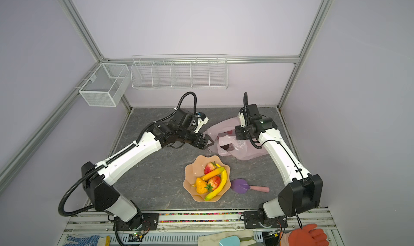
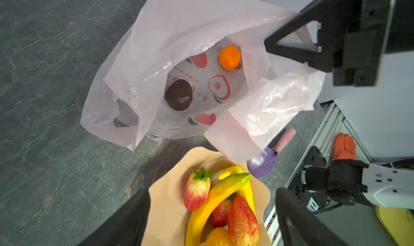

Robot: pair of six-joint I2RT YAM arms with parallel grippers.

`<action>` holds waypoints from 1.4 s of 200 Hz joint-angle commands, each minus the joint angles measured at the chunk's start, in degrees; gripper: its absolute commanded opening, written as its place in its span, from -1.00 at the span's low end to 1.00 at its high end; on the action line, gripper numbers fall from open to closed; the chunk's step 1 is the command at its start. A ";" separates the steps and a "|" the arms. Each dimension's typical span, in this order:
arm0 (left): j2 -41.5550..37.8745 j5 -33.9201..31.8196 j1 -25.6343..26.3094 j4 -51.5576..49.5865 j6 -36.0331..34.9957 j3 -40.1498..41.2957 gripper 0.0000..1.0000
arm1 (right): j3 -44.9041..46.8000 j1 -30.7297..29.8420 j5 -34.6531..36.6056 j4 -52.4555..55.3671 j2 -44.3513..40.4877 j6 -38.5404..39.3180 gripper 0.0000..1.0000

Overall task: Place the fruits into the plastic bag
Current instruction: Place the fruit in the plastic bag, then pick up the fruit from the plate.

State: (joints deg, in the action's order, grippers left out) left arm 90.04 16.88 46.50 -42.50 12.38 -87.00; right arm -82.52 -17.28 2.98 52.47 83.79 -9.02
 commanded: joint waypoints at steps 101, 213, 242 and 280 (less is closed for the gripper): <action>-0.52 2.55 11.04 1.35 1.68 14.73 0.70 | -1.33 0.26 0.25 -0.63 -0.06 0.29 -0.87; 13.71 2.10 16.42 -4.12 -0.85 7.87 0.69 | -1.27 0.38 0.59 -0.52 -0.28 0.78 -0.87; 14.98 2.17 16.85 -4.27 -1.07 7.20 0.65 | -1.20 0.33 0.62 -0.52 -0.23 0.81 -0.87; 15.97 2.51 17.21 -4.50 -1.18 7.12 0.56 | -1.08 0.32 0.53 -0.52 -0.37 0.78 -0.87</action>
State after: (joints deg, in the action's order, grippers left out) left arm 104.84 19.33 63.20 -45.60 11.81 -78.26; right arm -82.61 -17.28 3.20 52.47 83.79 -8.95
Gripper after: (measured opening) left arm 0.795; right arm 0.068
